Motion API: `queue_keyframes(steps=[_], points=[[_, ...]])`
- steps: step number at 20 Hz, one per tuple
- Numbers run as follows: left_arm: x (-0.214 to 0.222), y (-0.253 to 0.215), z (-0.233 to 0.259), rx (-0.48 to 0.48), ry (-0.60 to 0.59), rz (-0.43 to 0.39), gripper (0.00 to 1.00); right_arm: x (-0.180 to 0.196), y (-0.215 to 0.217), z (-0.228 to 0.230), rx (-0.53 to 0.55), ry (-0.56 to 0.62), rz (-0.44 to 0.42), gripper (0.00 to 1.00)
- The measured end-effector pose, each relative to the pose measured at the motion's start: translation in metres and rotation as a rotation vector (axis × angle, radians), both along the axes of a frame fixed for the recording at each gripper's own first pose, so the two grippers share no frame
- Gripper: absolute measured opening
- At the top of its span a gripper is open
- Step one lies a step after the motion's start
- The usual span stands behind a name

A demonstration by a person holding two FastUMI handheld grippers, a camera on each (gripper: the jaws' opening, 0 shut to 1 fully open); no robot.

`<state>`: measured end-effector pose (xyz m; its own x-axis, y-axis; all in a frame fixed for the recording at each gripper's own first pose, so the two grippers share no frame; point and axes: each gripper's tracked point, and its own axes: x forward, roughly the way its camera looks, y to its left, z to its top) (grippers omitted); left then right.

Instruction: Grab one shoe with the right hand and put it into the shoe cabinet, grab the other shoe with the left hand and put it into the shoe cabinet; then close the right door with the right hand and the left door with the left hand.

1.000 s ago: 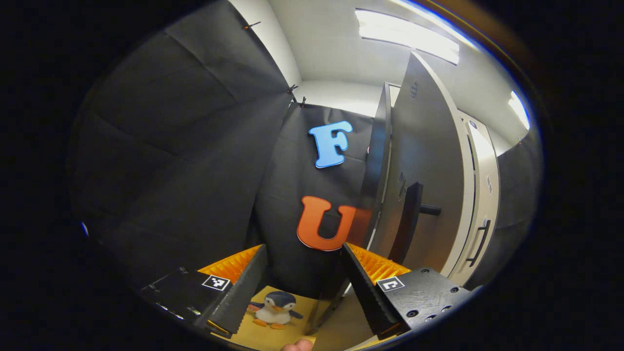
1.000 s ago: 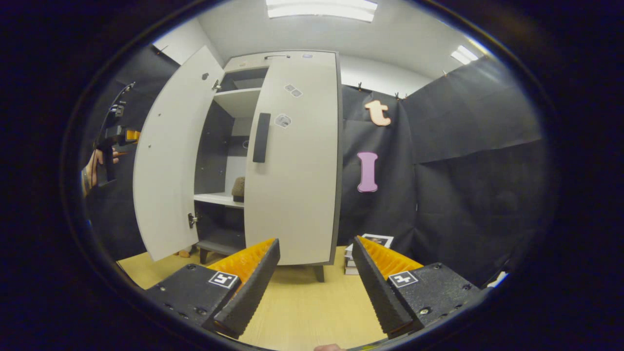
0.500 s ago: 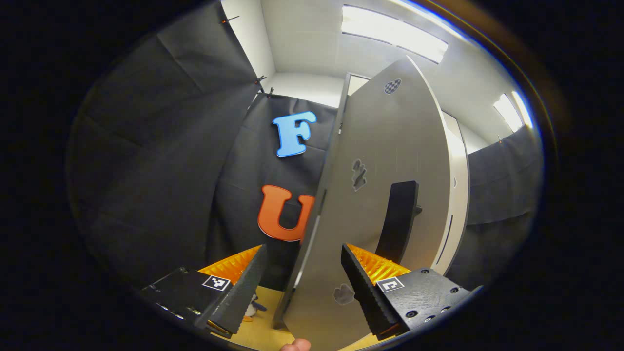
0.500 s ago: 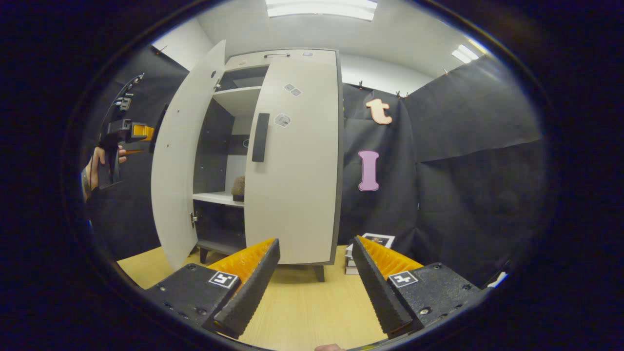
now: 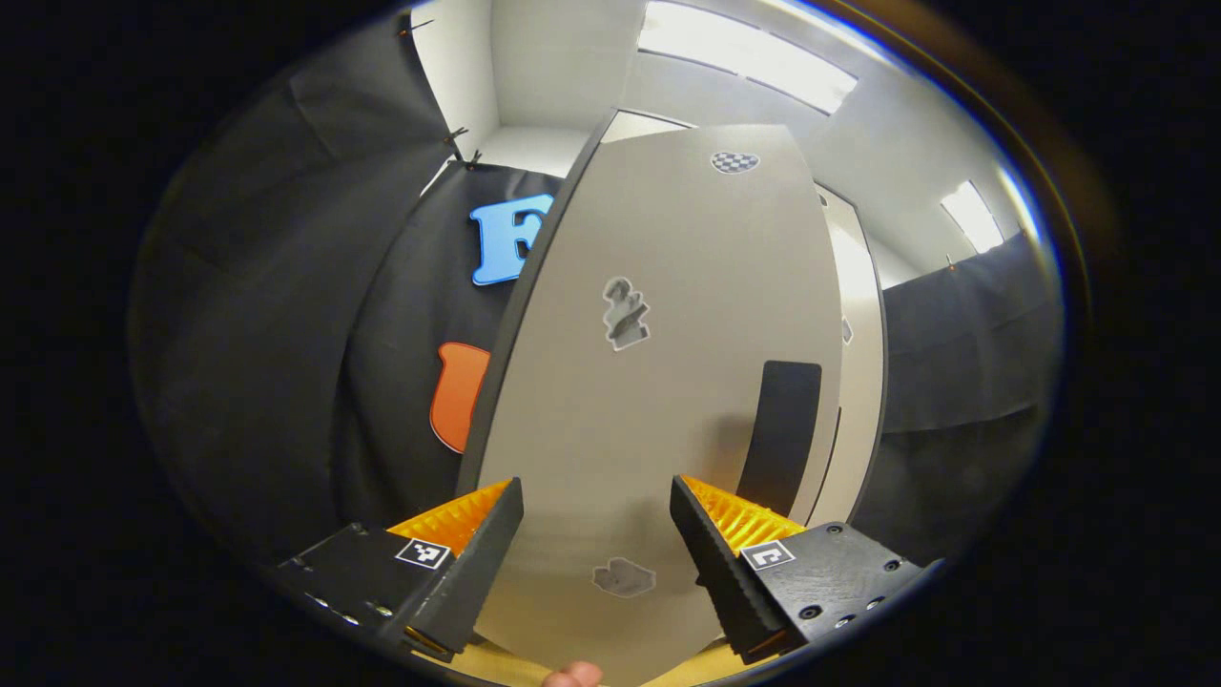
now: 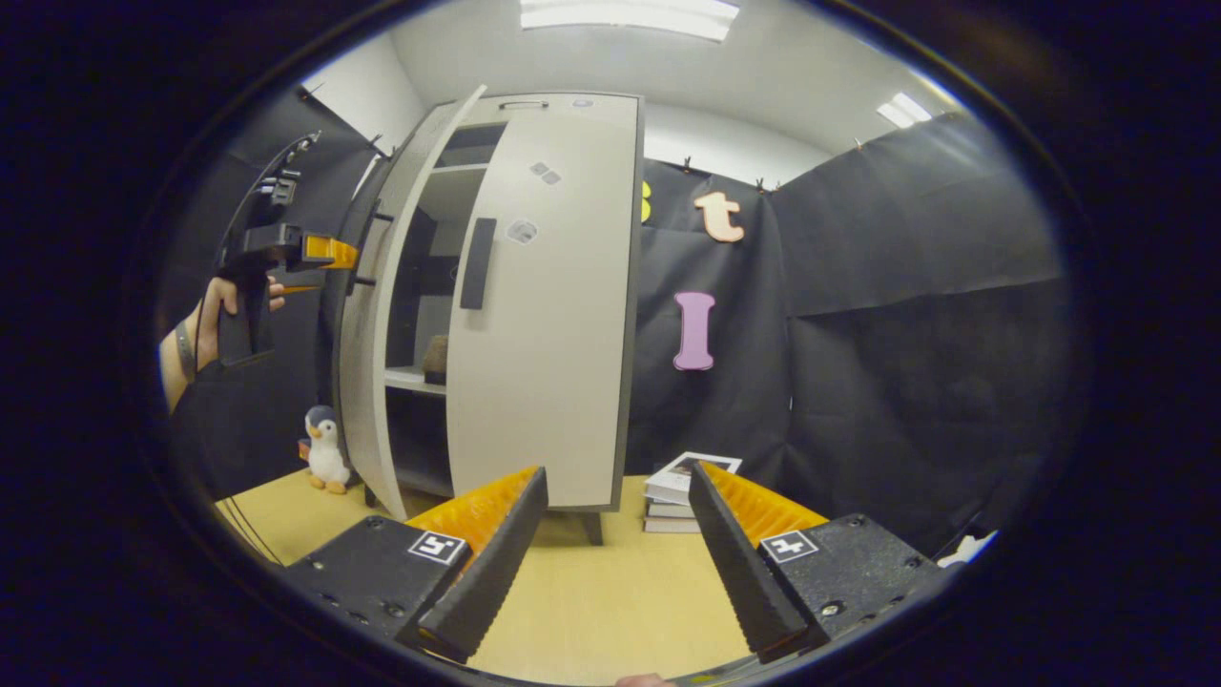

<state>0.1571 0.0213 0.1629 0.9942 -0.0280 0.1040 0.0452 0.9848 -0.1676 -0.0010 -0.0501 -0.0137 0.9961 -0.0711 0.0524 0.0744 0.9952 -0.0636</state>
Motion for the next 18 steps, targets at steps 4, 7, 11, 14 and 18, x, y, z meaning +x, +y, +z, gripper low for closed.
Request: queue_keyframes(steps=[4, 7, 11, 14, 18], points=[[-0.003, 0.003, -0.002, 0.012, 0.007, 0.028, 0.95, -0.001, -0.002, 0.002, 0.009, 0.000, -0.011, 0.97], [-0.025, 0.006, 0.007, 0.048, -0.003, 0.026, 0.95, 0.001, 0.003, 0.003, 0.011, 0.005, 0.000, 0.97], [-0.067, -0.009, 0.000, 0.089, 0.037, -0.008, 0.94, 0.007, 0.016, 0.000, 0.016, 0.025, 0.033, 0.98], [-0.100, -0.016, -0.011, 0.141, 0.025, 0.013, 0.95, 0.011, 0.028, 0.001, 0.029, 0.028, 0.064, 0.97], [-0.133, -0.034, -0.040, 0.202, 0.027, 0.028, 0.95, 0.013, 0.044, 0.002, 0.074, 0.019, 0.090, 0.98]])
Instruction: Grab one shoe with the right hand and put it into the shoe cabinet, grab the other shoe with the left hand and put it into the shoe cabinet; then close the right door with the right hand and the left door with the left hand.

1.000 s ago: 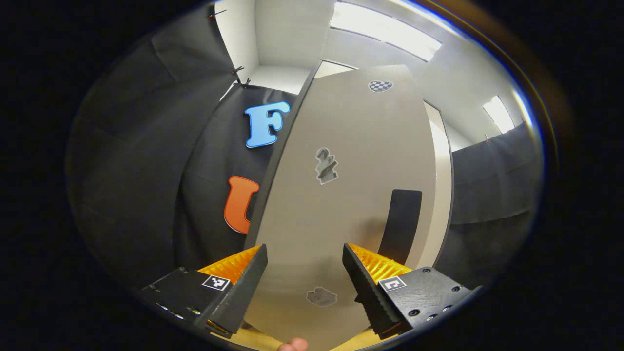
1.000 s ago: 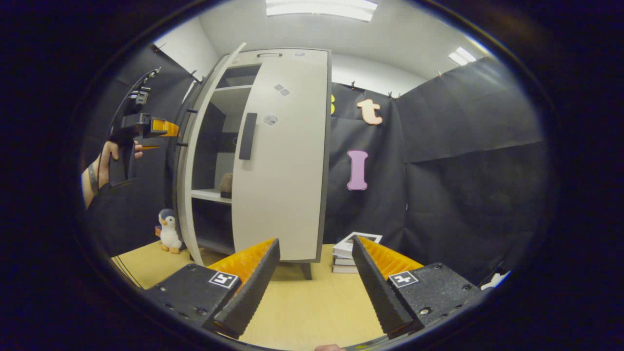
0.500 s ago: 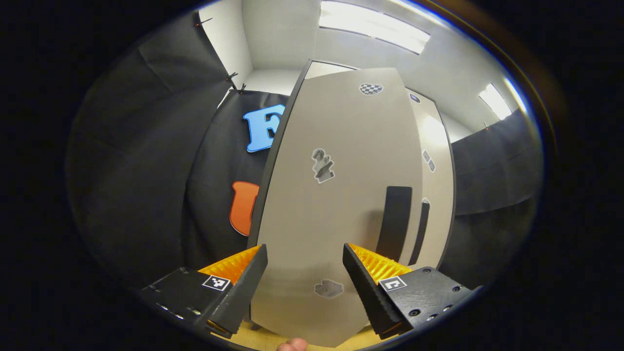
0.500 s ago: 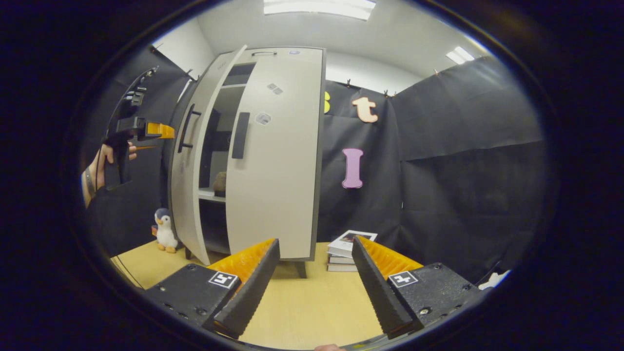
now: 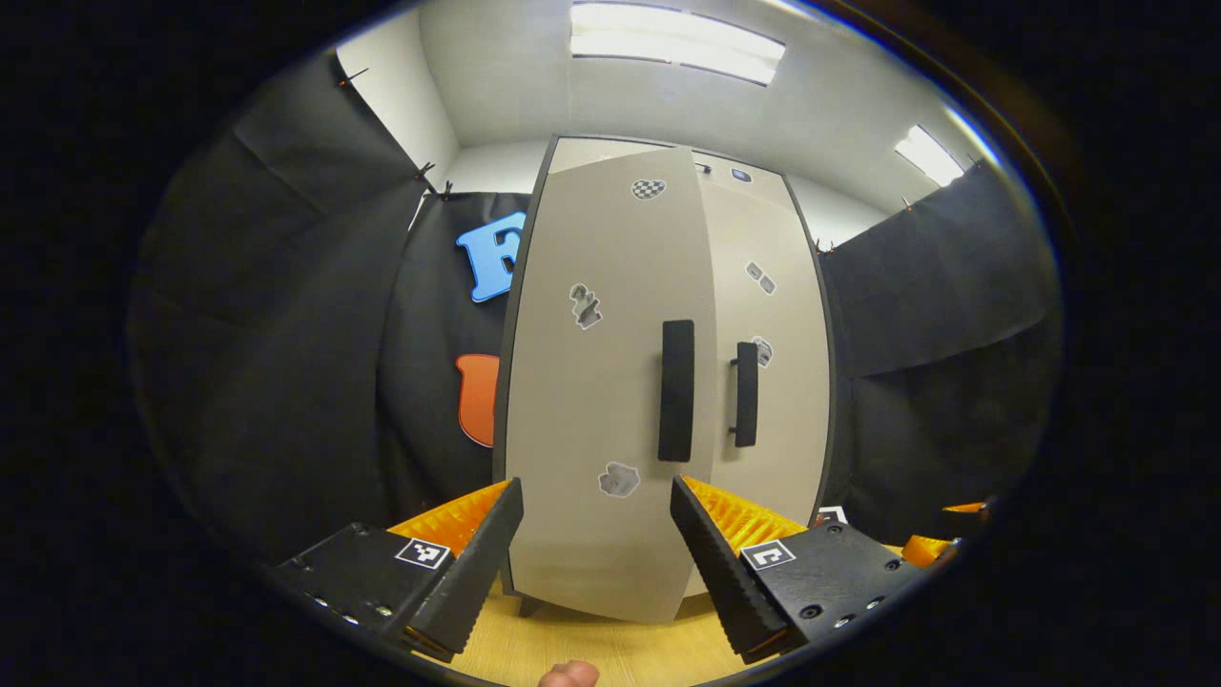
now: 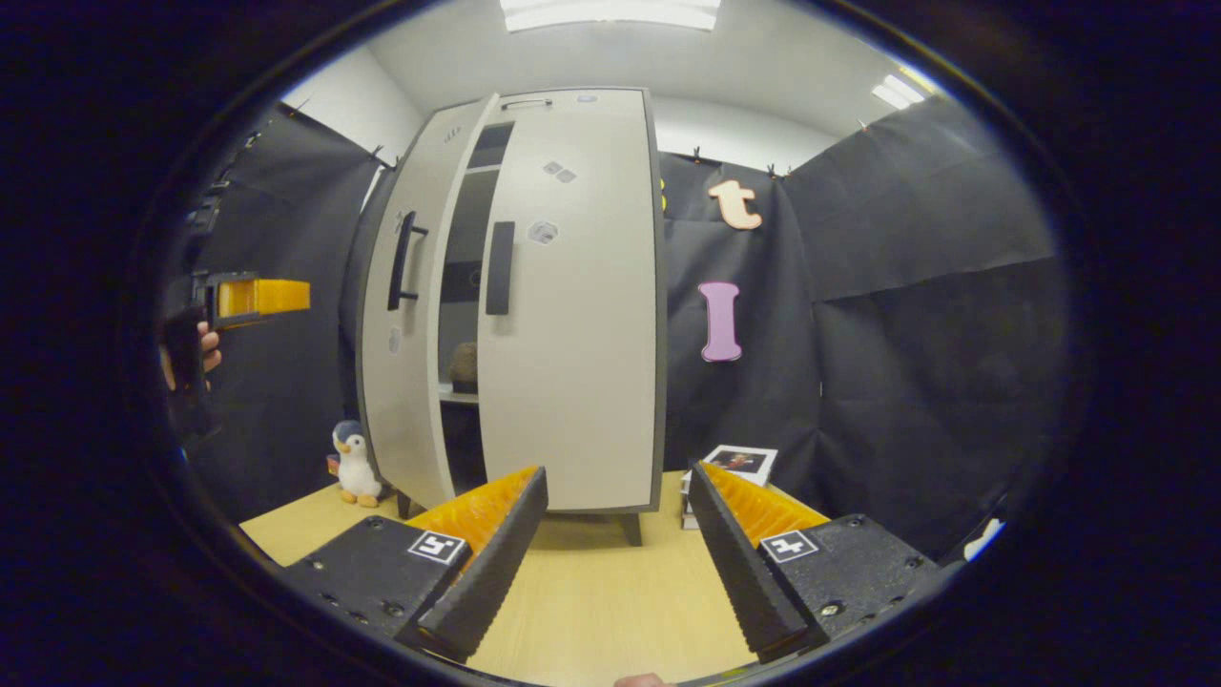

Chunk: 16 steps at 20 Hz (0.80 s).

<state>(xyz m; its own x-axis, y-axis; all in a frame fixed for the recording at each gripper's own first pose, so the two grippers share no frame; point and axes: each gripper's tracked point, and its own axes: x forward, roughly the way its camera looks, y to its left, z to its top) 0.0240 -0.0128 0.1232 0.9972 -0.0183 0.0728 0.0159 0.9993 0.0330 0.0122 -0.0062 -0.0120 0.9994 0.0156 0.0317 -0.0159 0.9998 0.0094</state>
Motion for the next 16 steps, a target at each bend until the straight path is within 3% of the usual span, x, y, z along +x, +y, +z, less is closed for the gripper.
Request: queue_keyframes(steps=[6, 11, 16], points=[[-0.033, -0.035, -0.055, 0.037, 0.020, -0.003, 0.95, -0.006, 0.012, -0.009, -0.003, 0.023, 0.021, 0.97], [-0.051, -0.066, -0.096, 0.025, 0.098, -0.057, 0.95, -0.010, 0.014, -0.020, -0.006, 0.058, 0.014, 0.98], [-0.055, -0.072, -0.107, 0.003, 0.110, -0.056, 0.95, -0.012, 0.009, -0.018, -0.021, 0.055, -0.007, 0.98]])
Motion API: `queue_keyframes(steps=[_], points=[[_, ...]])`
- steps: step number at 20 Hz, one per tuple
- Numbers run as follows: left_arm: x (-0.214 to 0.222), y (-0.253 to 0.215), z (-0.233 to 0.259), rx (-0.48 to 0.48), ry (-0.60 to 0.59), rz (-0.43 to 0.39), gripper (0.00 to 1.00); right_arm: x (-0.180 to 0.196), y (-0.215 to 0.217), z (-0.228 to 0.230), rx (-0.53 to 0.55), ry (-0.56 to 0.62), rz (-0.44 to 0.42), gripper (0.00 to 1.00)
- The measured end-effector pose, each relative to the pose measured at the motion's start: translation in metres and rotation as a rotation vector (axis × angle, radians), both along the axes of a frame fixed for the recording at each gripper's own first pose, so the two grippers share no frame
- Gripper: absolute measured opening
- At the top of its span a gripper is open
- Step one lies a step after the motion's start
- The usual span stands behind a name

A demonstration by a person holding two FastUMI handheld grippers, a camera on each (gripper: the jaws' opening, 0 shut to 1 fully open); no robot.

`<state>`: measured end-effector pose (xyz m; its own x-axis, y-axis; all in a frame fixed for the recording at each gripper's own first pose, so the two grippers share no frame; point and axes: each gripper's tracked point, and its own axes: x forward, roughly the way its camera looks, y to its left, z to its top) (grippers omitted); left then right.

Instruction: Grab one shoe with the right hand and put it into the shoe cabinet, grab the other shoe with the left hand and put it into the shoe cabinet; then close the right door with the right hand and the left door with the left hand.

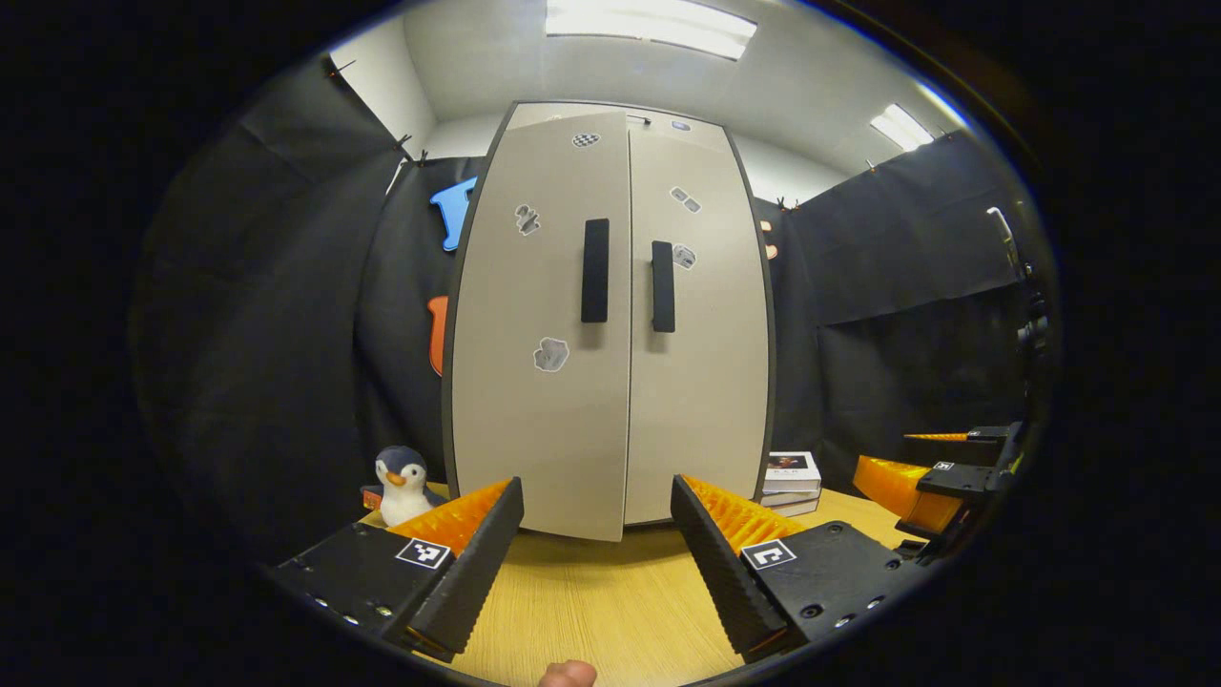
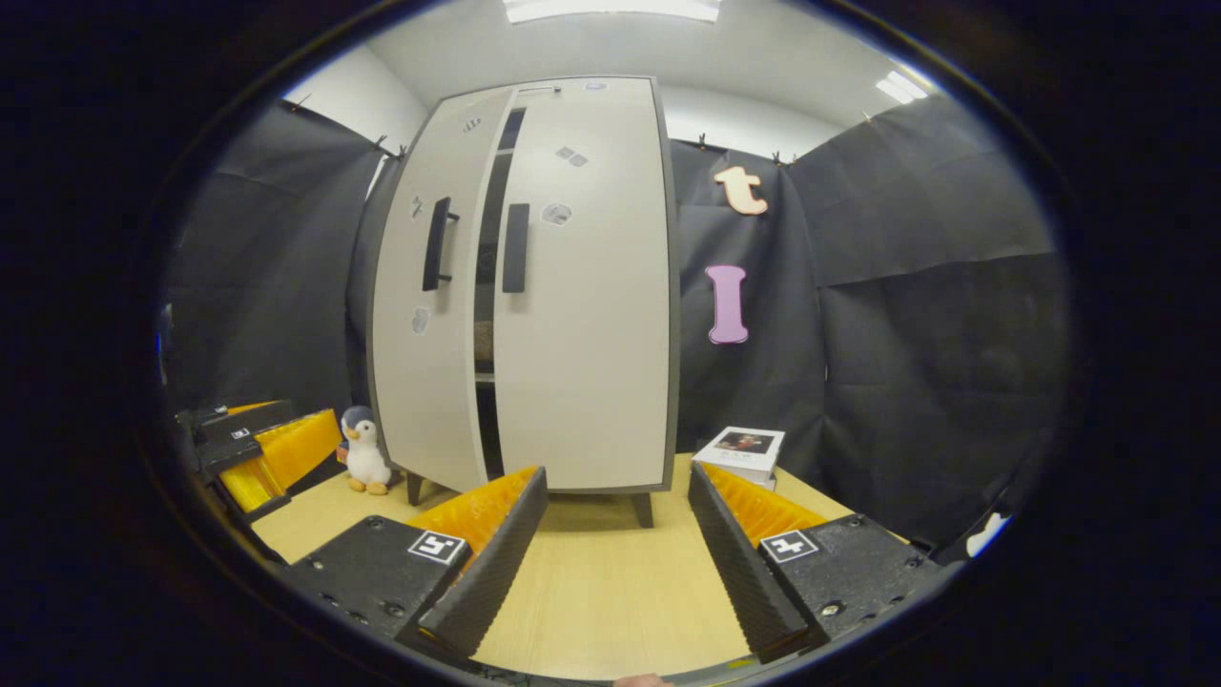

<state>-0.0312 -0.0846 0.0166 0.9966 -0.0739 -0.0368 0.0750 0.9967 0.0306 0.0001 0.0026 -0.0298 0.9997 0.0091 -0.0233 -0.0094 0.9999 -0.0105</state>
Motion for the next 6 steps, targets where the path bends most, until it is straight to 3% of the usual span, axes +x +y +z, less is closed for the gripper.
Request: queue_keyframes(steps=[6], points=[[-0.0024, -0.0017, 0.0071, 0.001, -0.012, 0.000, 0.95, -0.0025, -0.0046, 0.0043, 0.005, -0.008, -0.010, 0.98]])
